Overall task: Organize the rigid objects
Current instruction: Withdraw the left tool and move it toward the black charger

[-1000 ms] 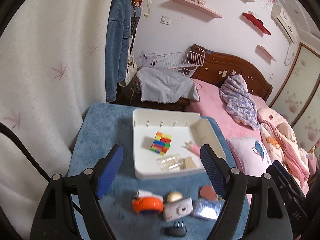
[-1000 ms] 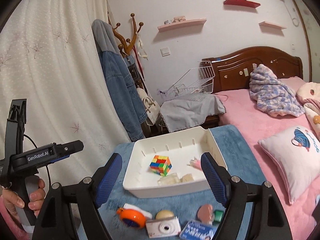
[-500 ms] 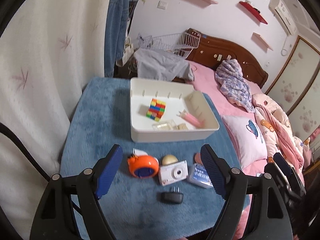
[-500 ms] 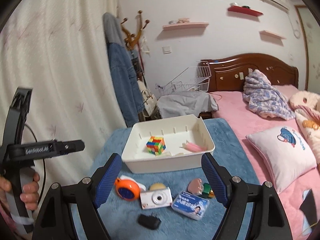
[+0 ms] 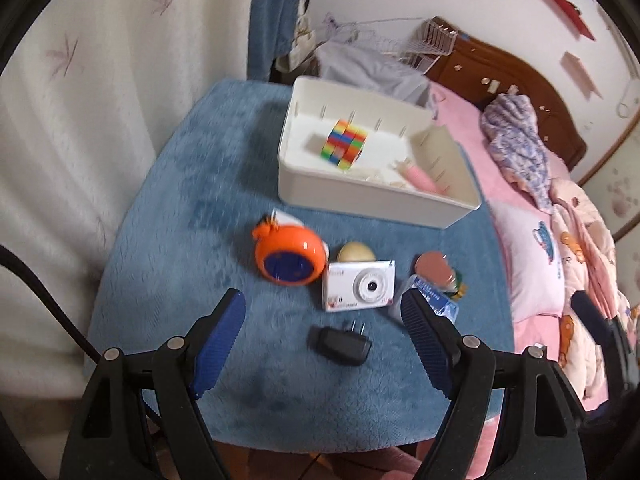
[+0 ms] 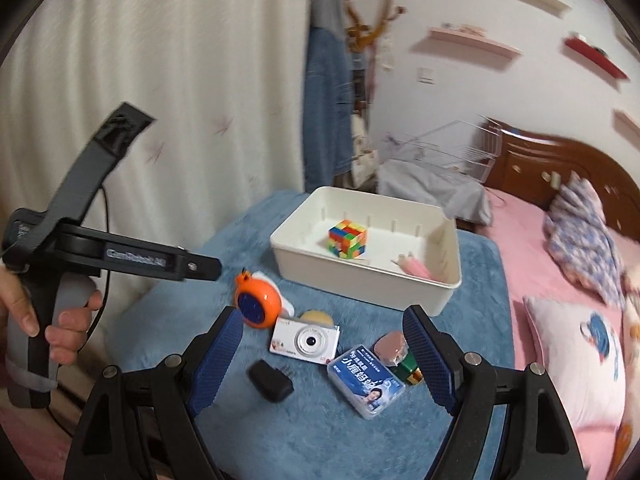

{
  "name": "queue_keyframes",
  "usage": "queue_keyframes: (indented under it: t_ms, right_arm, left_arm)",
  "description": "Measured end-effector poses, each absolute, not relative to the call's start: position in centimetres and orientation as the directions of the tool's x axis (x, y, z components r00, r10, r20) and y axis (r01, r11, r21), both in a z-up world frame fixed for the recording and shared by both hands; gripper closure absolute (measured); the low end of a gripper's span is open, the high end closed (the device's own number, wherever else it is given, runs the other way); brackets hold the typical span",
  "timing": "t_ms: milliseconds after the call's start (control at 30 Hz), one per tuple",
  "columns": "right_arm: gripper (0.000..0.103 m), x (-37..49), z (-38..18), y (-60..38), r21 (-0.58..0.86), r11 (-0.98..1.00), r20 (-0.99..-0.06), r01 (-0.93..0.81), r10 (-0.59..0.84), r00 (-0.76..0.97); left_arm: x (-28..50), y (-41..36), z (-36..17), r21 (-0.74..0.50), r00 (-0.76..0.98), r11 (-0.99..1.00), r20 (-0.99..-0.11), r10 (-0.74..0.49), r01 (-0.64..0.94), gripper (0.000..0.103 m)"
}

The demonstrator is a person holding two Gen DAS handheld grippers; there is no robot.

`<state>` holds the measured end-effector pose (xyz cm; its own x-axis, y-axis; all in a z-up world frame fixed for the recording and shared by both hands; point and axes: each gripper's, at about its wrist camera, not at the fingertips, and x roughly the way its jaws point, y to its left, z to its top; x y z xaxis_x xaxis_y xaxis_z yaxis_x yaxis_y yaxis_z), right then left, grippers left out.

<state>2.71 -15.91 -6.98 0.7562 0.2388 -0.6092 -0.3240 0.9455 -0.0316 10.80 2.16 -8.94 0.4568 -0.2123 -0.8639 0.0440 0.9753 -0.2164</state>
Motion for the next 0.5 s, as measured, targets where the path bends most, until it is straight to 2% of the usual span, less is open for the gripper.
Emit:
queue_keyframes:
  t_ms: [200,500]
  right_arm:
    - [0.020,3.3,-8.5,-16.3,-0.103,0.857,-0.653,-0.505,0.325,0.684]
    - [0.020,4.9,-10.3,-17.8,-0.086,0.754,-0.711,-0.651,0.411,0.570]
  left_arm:
    - [10.7,0.2,-11.9,-0.217,0.377,0.976,-0.906,-0.190,-0.030,0.020]
    - [11.1,-2.3,-15.9,-0.202,0.257,0.972,-0.952,-0.166,-0.122,0.017]
